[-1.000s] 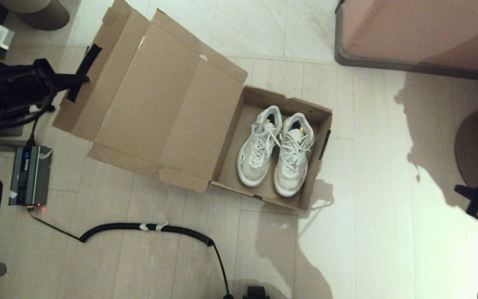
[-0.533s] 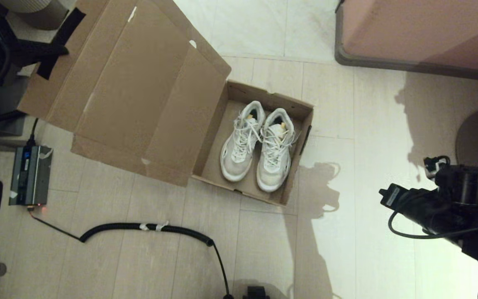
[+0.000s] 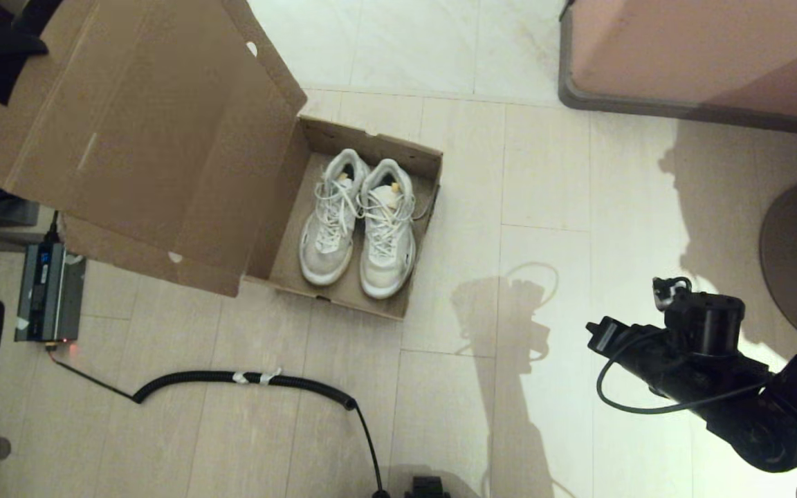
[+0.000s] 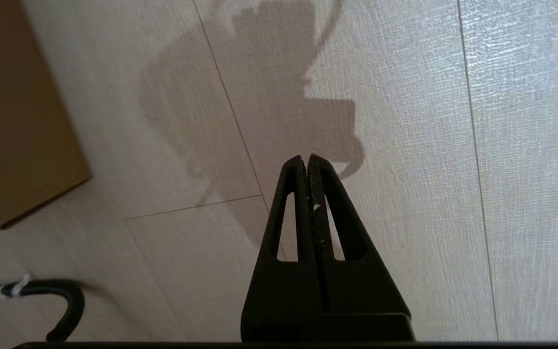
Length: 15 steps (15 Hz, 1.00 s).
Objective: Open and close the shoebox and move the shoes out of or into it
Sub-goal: Close the shoe box
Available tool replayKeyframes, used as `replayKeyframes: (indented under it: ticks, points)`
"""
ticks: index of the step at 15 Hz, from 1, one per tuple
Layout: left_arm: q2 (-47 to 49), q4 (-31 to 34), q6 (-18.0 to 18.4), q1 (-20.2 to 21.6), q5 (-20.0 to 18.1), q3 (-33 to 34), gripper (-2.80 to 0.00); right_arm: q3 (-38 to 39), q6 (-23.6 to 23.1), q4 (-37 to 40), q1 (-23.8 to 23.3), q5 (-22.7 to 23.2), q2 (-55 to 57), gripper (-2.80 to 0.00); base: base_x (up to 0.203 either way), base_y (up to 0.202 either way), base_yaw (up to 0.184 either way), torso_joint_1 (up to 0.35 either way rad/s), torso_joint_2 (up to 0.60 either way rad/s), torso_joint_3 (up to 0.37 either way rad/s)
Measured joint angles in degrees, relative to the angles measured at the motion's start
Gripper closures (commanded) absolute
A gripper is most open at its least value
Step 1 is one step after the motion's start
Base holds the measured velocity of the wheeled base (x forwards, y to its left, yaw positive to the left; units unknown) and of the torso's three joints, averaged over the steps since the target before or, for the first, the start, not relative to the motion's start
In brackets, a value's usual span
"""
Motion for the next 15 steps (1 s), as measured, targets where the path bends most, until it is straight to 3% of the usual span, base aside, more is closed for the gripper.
replayKeyframes:
  ticks: [6,15]
  points:
    - [-6.7,10.3,-0.1,-15.0,5.8,2.3,0.0,1.1,0.0,-3.4,2.1,-4.1,3.0,0.0,0.0,0.0,0.0,0.0,0.0,0.0]
    - [-11.4,9.8,0.4,-22.9,8.3,20.5,0.0,2.0,-0.1,-3.6,2.3,-4.8,3.0,0.0,0.0,0.0,0.0,0.0,0.0,0.0]
